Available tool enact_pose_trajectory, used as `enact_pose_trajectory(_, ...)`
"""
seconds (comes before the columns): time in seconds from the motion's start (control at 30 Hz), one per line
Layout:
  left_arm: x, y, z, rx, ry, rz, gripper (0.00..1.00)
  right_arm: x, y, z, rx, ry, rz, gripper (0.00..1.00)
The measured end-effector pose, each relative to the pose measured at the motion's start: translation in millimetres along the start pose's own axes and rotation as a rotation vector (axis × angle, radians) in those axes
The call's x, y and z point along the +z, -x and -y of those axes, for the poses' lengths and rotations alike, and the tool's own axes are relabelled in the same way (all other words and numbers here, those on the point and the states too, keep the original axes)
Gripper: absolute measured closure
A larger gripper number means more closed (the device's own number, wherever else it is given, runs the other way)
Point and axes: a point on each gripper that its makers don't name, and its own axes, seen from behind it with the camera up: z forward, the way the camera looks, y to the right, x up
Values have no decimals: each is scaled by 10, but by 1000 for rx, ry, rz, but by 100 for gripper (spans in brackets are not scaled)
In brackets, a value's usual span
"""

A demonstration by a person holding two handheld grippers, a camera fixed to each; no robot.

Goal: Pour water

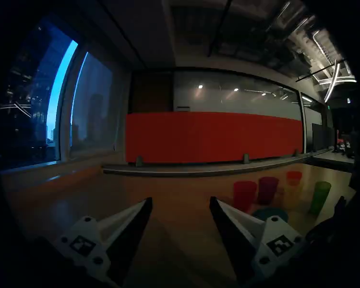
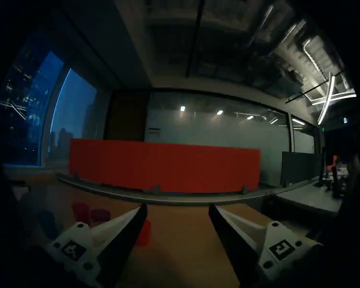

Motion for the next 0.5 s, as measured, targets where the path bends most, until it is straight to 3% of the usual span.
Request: enact_pose_trajectory(0.5, -2, 1, 6, -1, 0, 0, 12, 200, 166, 237, 47, -38, -16, 1)
